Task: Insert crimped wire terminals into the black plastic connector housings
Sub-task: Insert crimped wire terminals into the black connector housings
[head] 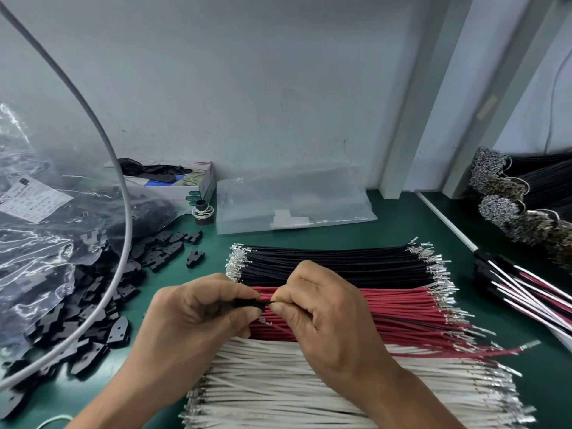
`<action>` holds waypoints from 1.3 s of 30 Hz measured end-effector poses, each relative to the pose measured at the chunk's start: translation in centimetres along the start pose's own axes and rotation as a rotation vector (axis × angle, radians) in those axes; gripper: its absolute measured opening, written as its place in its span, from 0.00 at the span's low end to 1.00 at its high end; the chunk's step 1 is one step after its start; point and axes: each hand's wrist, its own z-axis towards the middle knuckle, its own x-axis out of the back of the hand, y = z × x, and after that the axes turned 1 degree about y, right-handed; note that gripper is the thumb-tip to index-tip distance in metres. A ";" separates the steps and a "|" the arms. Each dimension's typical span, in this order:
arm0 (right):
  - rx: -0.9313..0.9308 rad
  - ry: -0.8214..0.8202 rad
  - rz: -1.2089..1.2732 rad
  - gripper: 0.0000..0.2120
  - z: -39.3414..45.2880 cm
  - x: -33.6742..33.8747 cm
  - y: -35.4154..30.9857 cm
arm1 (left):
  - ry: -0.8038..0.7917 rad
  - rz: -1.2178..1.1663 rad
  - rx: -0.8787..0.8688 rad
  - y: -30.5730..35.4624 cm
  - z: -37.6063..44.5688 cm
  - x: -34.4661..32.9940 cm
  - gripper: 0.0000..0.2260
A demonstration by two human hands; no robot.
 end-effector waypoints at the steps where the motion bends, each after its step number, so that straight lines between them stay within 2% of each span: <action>1: -0.001 0.000 0.007 0.09 0.0 0.0 0.0 | 0.004 -0.006 0.001 0.0 0.0 -0.1 0.10; 8: 0.008 -0.020 -0.001 0.09 -0.2 0.1 0.2 | 0.001 0.041 -0.001 0.1 -0.2 -0.4 0.07; 12: 0.089 0.074 -0.259 0.06 0.7 1.5 0.2 | 0.090 -0.014 0.050 -0.1 -0.2 -0.8 0.08; 14: 0.116 0.107 -0.310 0.04 0.5 2.3 0.2 | 0.165 -0.028 0.076 -0.3 0.0 -0.4 0.09; 15: 0.104 0.066 -0.302 0.04 0.3 2.5 0.1 | 0.185 -0.046 0.081 -0.4 0.0 -0.1 0.10; 19: -0.026 -0.274 -0.375 0.05 -0.6 2.1 -0.3 | 0.181 -0.092 0.096 -0.2 0.0 -0.4 0.10; 21: -0.046 -0.314 -0.366 0.04 -0.7 1.7 -0.3 | 0.189 -0.106 0.117 -0.2 0.0 -0.6 0.10; 24: -0.052 -0.259 -0.326 0.04 -0.5 1.7 -0.4 | 0.204 -0.125 0.132 0.0 0.2 -0.3 0.10; 29: -0.058 -0.055 -0.097 0.03 0.0 1.8 -0.9 | 0.136 -0.291 0.213 0.4 0.4 0.2 0.12; 33: -0.044 0.014 -0.041 0.07 -0.1 1.5 -1.1 | 0.063 -0.419 0.317 0.6 0.5 0.8 0.25; 34: -0.048 0.022 -0.040 0.08 -0.1 1.4 -1.1 | 0.058 -0.438 0.333 0.6 0.5 0.8 0.26; 39: -0.050 0.050 -0.034 0.12 -0.1 1.2 -1.3 | 0.030 -0.507 0.387 0.7 0.5 0.8 0.15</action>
